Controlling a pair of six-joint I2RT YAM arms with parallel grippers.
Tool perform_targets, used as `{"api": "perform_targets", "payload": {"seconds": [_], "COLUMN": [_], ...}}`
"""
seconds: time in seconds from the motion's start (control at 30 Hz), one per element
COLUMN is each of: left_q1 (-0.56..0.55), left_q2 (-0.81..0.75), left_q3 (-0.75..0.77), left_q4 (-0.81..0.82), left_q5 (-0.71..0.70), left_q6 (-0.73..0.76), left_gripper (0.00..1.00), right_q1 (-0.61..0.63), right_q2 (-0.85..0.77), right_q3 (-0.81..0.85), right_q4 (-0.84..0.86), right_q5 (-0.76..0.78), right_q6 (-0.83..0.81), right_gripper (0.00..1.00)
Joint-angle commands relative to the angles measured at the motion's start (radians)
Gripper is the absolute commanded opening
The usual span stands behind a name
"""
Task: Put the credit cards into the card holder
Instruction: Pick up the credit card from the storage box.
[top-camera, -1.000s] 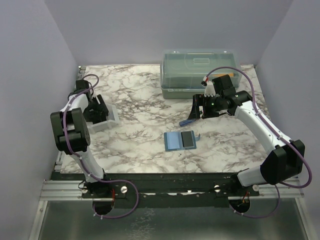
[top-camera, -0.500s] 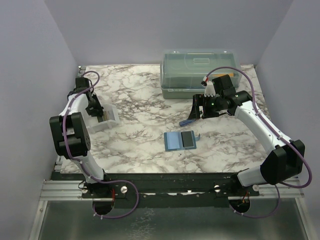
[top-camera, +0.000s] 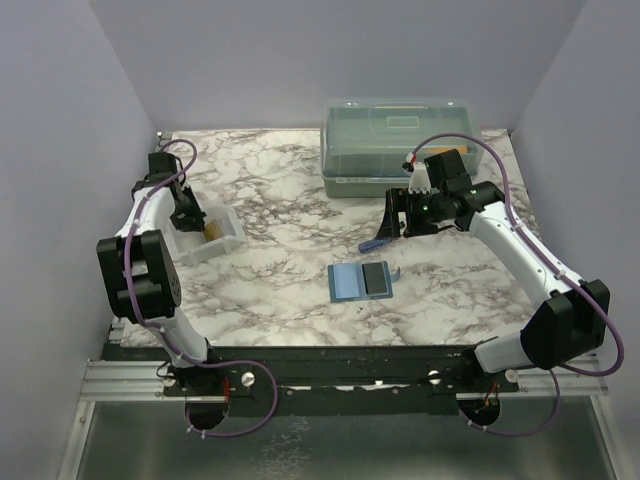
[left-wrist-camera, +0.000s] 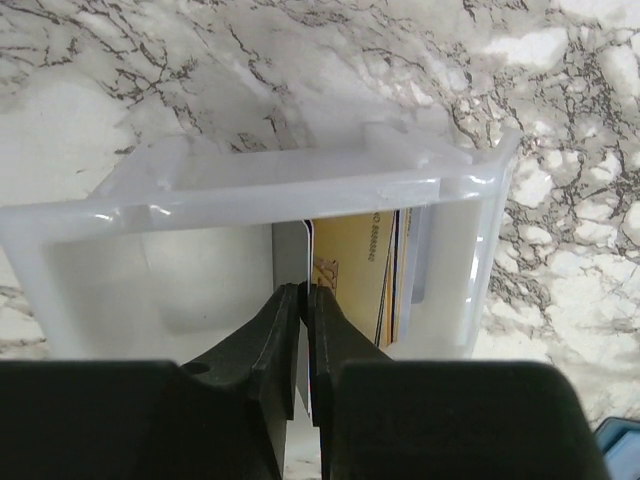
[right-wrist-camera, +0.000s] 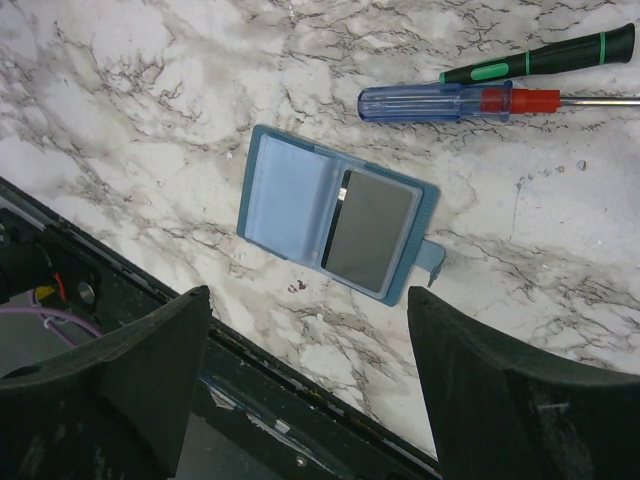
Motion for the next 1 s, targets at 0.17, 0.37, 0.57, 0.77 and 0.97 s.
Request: {"api": "perform_targets", "payload": {"seconds": [0.17,0.37,0.57,0.77,0.97], "left_q1": [-0.002,-0.002,-0.003,-0.002,-0.01], "left_q2": [-0.073,-0.032,-0.025,0.01,0.066], "left_q3": [0.051,0.115,0.125,0.131,0.117], "left_q4": [-0.092,-0.143,-0.156,-0.147,-0.157], "left_q5": [-0.055,-0.046,-0.039,0.026,0.203], "left_q6": [-0.017,-0.039,-0.02,0.048,0.124], "left_gripper": [0.0,0.0,0.0,0.0,0.0], "right_q1": [-0.004,-0.004,-0.004,-0.004,-0.002], "right_q2": [0.005,0.011,0.02,0.024,0.037], "right_q3": [0.006,0.011,0.022,0.027,0.018], "right_q4": [-0.011,-0.004,0.006,0.019,0.052], "right_q5": [-0.001,0.012,-0.005,-0.051,-0.129], "right_q6": [-0.005,-0.012,-0.014,-0.004,0.015], "right_gripper": [0.82,0.82,0.82,0.82,0.79]}}
